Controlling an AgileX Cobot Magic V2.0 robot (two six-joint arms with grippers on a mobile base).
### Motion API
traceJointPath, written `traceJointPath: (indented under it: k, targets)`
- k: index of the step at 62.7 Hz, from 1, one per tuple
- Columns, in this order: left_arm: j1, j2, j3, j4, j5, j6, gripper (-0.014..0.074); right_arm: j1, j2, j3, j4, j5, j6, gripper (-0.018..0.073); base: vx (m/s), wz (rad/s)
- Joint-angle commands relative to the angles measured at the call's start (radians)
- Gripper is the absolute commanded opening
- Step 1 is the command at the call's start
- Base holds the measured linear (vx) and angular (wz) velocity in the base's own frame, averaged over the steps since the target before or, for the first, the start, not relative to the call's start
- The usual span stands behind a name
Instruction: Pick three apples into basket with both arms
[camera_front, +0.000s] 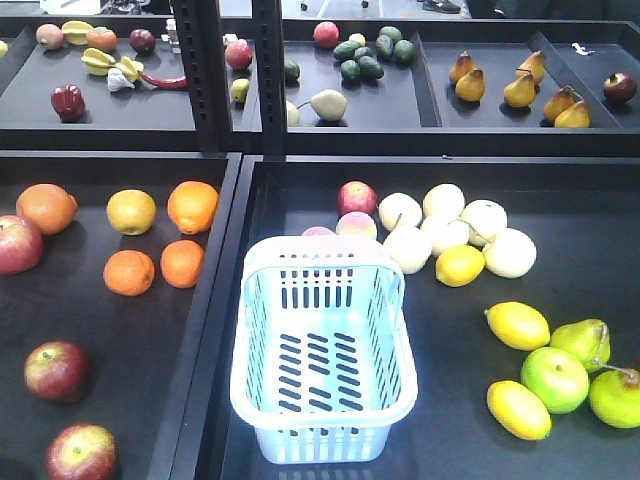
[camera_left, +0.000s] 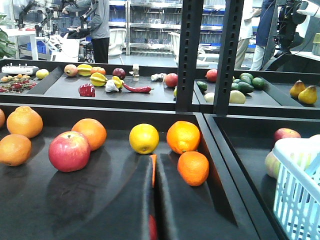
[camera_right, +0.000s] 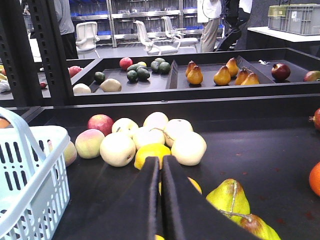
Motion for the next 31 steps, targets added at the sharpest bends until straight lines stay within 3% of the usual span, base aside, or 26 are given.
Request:
traceJointPath:
  k: [1,31]
  targets:
    - [0.0,-0.011,-0.025,-0.005,-0.075,-0.001,-0.0006,-0.005,-0.001,0.014,-0.002,-0.072,-0.005,-0.0005,0.0,0.0]
    - [0.0,-0.011,-0.025,-0.01,-0.112,-0.002,-0.0006,-0.005,-0.001,0.014,-0.002,-0.072,-0.005,-0.0005,0.0,0.0]
